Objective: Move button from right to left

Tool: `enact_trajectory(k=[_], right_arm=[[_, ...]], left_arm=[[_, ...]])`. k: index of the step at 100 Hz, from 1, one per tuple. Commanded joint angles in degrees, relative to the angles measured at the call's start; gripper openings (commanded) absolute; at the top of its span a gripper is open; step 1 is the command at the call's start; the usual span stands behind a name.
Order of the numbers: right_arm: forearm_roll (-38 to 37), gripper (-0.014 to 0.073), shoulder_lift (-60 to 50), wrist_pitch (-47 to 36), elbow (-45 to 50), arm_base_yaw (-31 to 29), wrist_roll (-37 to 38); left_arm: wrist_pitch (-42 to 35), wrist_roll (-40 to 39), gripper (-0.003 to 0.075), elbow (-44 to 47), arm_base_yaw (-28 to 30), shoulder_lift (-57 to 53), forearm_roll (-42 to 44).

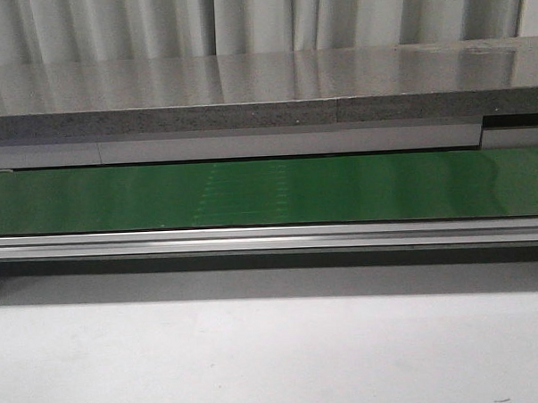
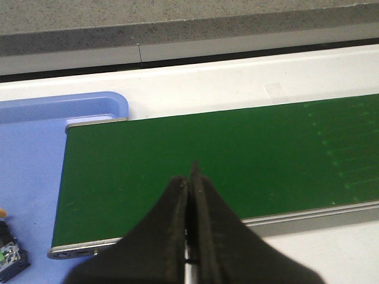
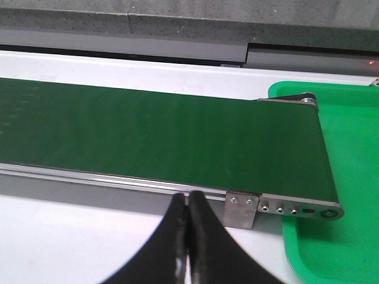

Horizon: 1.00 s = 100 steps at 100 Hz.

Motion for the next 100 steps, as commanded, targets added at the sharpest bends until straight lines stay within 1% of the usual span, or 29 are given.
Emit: enact_trajectory(k=[1,29,58,76,100], right_arm=[[-0.23,-0.0067,0.24,-4.56,-1.52,0.04,-0.37],[-0.23,-0.0067,0.24,-4.56,-1.52,0.04,-0.37],[-0.23,-0.0067,0.24,-4.56,-1.52,0.04,-0.37],[-0.23,-0.0067,0.24,-4.56,-1.52,0.04,-0.37],[-0.23,-0.0067,0.24,-4.56,-1.52,0.04,-0.37]], left_arm=[[-4.60,-0.17,-0.0020,-0.21,-0.44,-2.99,-1.08],[-6.68,-0.17,-0.0020,5.69,-0.44,-10.98,0.30],[-12.82,-0.17,-0.0020,13.37,-0.44,-19.60,0.42],[-13.40,-0.17,-0.0020,17.85,-0.44,-24.67,0.42],[-15.29,-1.34,-0.0020,24.93,1.40,-33.97,0.54]])
